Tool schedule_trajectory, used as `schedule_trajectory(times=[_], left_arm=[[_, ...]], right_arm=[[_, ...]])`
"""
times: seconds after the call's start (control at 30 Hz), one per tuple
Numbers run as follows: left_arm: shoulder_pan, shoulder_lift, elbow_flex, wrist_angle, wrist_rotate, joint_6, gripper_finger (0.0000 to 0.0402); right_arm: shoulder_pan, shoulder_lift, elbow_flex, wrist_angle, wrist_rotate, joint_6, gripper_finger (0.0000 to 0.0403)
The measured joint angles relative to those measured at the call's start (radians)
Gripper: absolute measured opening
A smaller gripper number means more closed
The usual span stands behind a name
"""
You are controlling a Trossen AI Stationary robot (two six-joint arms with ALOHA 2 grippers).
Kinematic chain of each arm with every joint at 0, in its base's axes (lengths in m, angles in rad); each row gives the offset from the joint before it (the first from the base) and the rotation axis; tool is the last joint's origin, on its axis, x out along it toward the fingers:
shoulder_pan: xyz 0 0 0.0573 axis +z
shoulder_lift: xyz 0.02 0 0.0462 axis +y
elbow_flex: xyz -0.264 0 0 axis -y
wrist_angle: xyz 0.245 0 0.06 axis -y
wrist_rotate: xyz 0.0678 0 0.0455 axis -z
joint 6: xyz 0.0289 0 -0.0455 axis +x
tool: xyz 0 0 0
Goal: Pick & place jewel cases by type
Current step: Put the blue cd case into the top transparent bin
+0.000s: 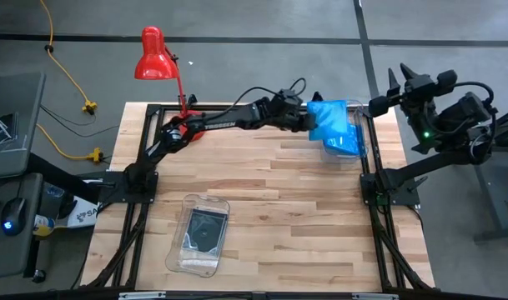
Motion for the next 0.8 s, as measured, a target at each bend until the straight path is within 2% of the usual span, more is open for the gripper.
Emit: schedule_trajectory(times=[0.2,0.33,0.47,0.8], left_arm=[[-0.011,0.088,0.1,0.01,0.066,-0.021,0.0035],[-0.006,0.108,0.139,-0.016,0.04,-0.024,0.0035],[0.002,0.108,0.148,-0.067,-0.006,-0.023,0.0035],[0.006,0.147,0.146,-0.054,0.029,-0.071,0.0035]], right_arm=[[0.0,0.0,0.0,-0.036,0.033,0.021,0.011],[0.0,0.0,0.0,-0.051,0.062,0.022,0.011],[0.0,0.0,0.0,-0.054,0.065,0.021,0.011],[0.0,0.0,0.0,-0.084,0.066,0.02,0.011]])
